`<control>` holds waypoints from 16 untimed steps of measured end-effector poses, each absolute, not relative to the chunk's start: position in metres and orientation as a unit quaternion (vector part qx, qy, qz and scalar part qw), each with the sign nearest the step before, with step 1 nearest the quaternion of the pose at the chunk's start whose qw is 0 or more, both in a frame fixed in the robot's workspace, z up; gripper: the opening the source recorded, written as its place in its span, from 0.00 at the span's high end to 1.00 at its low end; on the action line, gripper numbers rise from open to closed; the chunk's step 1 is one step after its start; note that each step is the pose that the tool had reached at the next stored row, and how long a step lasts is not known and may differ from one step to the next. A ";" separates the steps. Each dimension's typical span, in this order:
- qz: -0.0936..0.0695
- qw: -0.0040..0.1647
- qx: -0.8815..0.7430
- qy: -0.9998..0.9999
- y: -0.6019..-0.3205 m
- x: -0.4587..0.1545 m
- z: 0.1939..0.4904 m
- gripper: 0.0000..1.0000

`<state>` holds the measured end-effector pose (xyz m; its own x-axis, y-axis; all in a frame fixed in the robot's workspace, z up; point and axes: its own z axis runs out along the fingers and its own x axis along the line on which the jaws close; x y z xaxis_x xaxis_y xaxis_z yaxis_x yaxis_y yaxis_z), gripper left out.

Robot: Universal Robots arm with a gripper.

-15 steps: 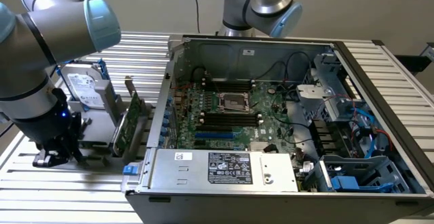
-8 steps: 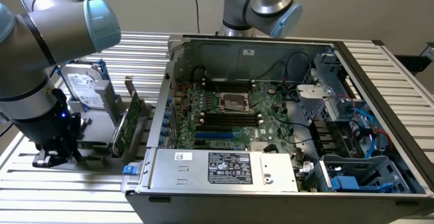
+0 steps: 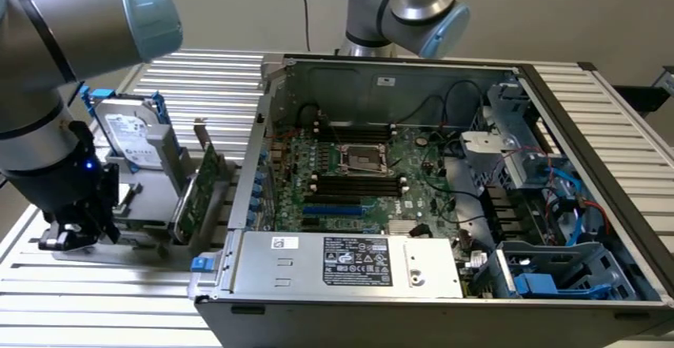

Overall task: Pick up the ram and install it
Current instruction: 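Pick up the ram and move it above insertion slot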

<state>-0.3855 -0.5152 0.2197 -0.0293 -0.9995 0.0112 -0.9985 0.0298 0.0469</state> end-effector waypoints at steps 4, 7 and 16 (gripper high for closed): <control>-0.013 0.021 0.696 -0.717 -0.515 -0.385 0.238 0.86; -0.013 0.021 0.696 -0.717 -0.515 -0.383 0.252 0.86; -0.016 0.022 0.697 -0.716 -0.515 -0.354 0.292 0.86</control>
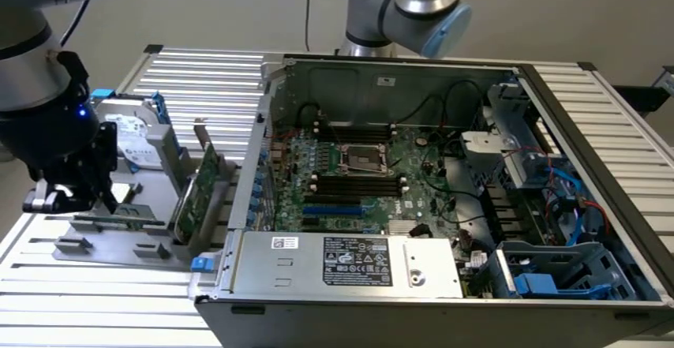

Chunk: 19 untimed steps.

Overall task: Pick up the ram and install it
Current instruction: 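Pick up the ram and move it above insertion slot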

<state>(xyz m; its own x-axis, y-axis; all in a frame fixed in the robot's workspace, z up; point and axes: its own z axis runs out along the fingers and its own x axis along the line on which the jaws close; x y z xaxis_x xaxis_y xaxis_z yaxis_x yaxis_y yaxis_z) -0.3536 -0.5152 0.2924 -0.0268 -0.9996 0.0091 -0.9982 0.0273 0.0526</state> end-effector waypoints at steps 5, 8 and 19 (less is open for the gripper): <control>-0.017 0.022 0.698 -0.715 -0.515 -0.333 0.315 0.86; -0.018 0.022 0.699 -0.715 -0.515 -0.321 0.329 0.86; -0.020 0.021 0.700 -0.713 -0.515 -0.280 0.379 0.86</control>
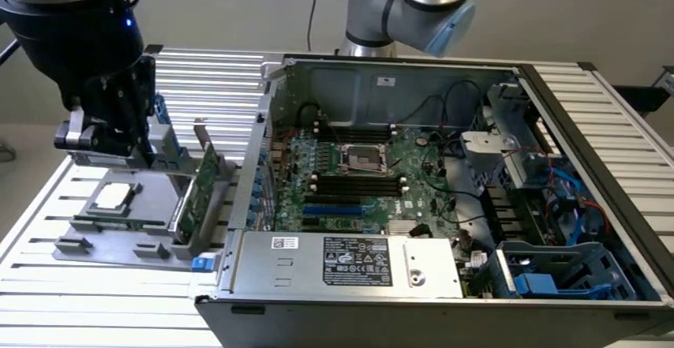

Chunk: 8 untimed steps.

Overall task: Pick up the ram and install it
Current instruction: 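Pick up the ram and move it above insertion slot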

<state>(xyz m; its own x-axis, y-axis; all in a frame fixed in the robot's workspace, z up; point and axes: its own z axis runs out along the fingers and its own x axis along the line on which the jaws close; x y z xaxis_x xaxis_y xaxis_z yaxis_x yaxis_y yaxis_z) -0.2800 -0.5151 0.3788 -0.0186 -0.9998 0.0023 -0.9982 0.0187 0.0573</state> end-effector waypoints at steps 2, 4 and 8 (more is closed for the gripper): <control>-0.020 0.021 0.700 -0.713 -0.515 -0.272 0.388 0.86; -0.020 0.021 0.701 -0.713 -0.515 -0.264 0.397 0.86; -0.020 0.021 0.701 -0.713 -0.515 -0.247 0.413 0.86</control>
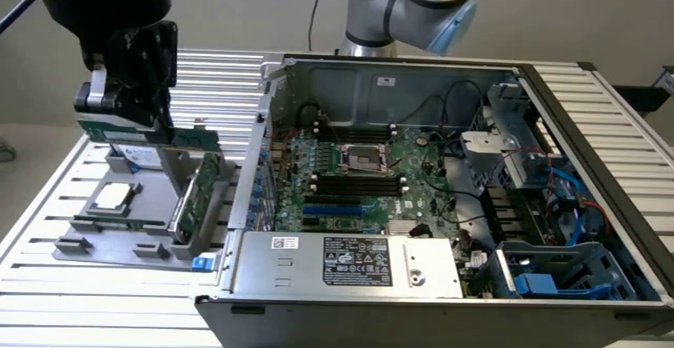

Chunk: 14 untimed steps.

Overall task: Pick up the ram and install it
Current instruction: 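Pick up the ram and move it above insertion slot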

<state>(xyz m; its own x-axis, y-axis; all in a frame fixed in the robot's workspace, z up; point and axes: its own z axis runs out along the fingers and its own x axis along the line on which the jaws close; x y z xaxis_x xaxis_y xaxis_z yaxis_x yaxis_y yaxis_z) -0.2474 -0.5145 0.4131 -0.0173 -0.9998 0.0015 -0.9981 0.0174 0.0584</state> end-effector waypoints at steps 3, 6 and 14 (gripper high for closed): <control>-0.020 0.021 0.701 -0.713 -0.514 -0.235 0.417 0.86; -0.020 0.021 0.701 -0.713 -0.512 -0.224 0.417 0.86; -0.020 0.021 0.701 -0.713 -0.506 -0.188 0.417 0.86</control>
